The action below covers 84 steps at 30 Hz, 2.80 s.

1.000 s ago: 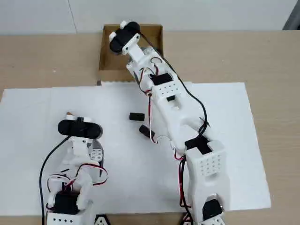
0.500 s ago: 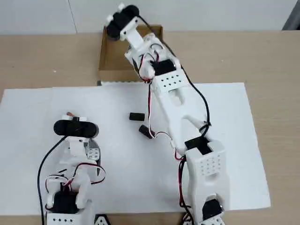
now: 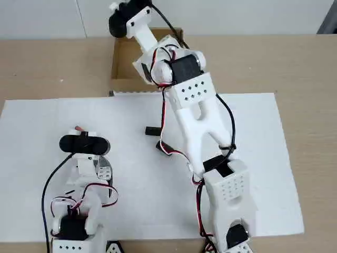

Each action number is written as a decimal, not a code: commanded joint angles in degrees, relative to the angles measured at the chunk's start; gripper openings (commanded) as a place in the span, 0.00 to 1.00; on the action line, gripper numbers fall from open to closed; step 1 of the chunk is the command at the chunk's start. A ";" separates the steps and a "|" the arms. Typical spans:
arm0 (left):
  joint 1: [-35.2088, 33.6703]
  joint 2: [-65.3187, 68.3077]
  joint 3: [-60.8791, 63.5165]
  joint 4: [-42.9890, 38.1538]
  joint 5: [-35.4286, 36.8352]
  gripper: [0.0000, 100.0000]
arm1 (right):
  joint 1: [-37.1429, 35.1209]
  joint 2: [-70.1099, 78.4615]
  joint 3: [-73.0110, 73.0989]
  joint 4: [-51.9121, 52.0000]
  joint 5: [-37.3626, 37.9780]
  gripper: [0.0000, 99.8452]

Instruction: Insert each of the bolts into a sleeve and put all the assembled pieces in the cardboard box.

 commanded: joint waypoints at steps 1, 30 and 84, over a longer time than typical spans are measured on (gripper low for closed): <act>-0.35 -0.62 -0.13 0.18 -0.18 0.01 | -0.31 -1.19 -5.45 6.73 -3.16 0.00; -0.44 -0.62 -0.13 0.18 -0.18 0.01 | -2.42 -21.05 44.48 13.23 -4.13 0.00; -0.44 -0.62 -0.13 0.18 -0.26 0.01 | -2.51 -12.97 44.31 7.08 5.10 0.01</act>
